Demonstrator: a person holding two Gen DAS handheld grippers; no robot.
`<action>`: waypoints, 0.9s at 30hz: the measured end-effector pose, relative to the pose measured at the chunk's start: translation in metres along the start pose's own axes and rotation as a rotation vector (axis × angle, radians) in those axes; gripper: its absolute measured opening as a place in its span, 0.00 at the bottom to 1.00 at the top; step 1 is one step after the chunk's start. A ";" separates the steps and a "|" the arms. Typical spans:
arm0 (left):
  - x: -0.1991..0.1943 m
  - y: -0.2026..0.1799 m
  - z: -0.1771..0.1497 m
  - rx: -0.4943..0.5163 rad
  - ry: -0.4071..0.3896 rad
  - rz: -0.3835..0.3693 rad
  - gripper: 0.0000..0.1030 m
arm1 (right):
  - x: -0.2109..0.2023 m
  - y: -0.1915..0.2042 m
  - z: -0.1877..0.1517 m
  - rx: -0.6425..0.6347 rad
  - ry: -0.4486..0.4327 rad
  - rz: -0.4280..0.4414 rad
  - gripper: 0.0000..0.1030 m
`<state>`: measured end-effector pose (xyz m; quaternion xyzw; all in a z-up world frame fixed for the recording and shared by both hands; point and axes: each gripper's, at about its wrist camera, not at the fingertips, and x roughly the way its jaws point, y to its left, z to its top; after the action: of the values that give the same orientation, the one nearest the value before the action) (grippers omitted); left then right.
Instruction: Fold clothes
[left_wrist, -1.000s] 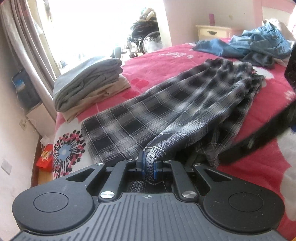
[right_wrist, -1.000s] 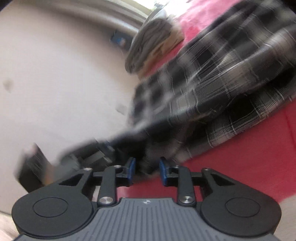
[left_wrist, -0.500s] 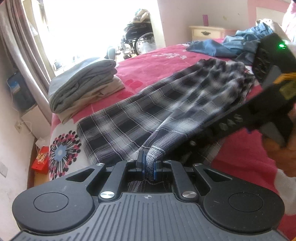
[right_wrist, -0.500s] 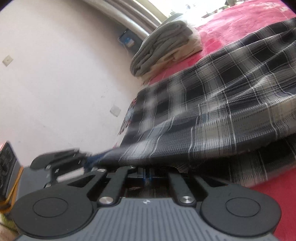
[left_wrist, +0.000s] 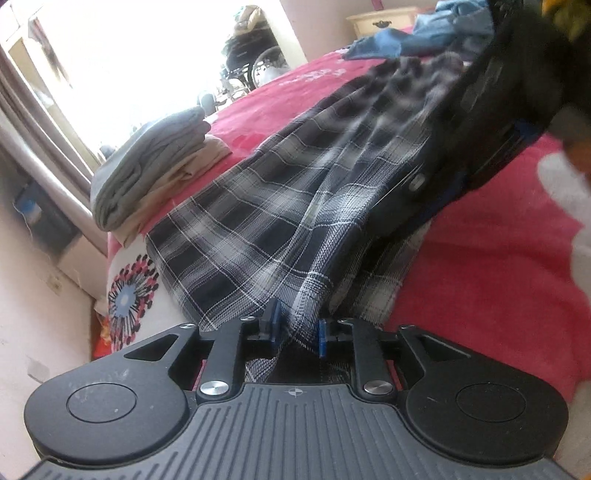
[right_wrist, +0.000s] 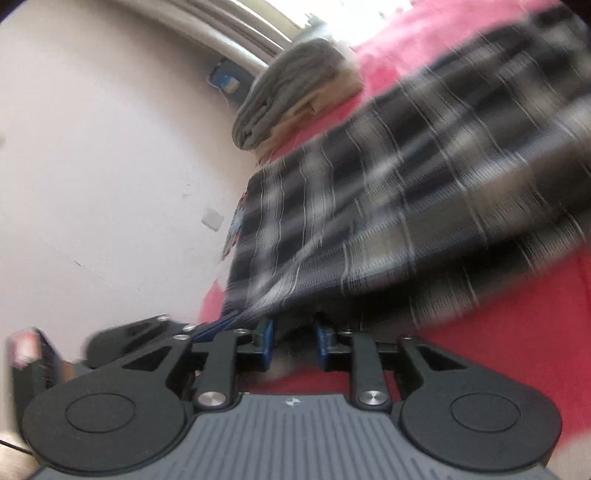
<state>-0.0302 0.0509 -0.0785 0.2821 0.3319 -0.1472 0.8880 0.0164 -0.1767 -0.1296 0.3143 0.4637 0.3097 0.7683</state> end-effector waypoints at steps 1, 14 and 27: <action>0.000 -0.001 0.000 0.005 0.001 0.008 0.25 | -0.002 -0.003 0.001 0.048 0.009 0.022 0.37; -0.022 0.003 -0.013 -0.041 0.026 -0.015 0.37 | 0.002 -0.030 0.010 0.270 -0.043 0.053 0.02; -0.049 0.040 -0.024 -0.253 0.039 -0.158 0.41 | 0.005 -0.020 0.003 0.104 0.011 -0.077 0.07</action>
<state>-0.0604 0.1012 -0.0440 0.1434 0.3860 -0.1682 0.8956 0.0244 -0.1856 -0.1460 0.3341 0.4951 0.2570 0.7597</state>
